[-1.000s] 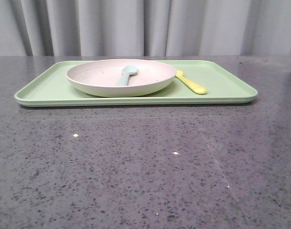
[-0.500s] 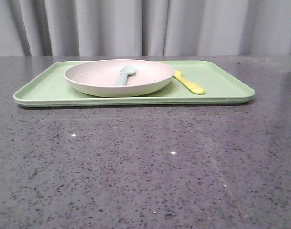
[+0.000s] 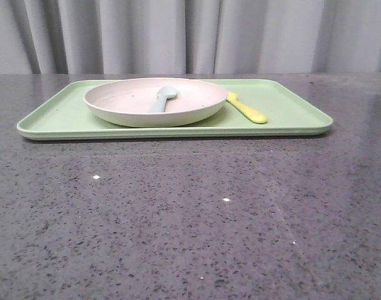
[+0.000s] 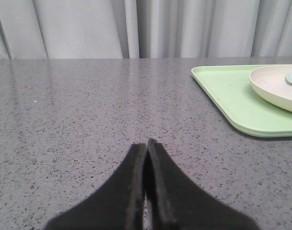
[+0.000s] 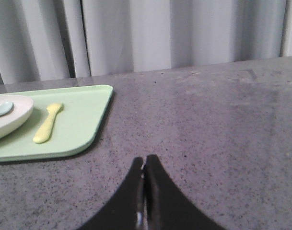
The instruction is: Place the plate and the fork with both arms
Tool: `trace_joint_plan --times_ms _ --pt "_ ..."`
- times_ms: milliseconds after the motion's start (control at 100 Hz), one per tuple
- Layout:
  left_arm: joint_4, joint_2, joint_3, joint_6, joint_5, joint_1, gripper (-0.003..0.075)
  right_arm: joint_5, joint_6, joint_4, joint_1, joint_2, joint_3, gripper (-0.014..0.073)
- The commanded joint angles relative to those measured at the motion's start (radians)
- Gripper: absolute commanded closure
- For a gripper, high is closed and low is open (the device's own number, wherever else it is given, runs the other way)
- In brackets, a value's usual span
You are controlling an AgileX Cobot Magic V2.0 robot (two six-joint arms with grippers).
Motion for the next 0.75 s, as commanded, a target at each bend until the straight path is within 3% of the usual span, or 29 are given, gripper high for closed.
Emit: trace_joint_plan --times_ms 0,740 --pt "-0.008 -0.032 0.013 -0.003 -0.072 0.000 0.0741 -0.030 -0.014 0.000 -0.010 -0.043 -0.004 0.0661" --pt "-0.008 -0.032 0.013 -0.003 -0.072 0.000 0.0741 -0.011 -0.011 0.000 -0.014 -0.054 0.015 0.0661"
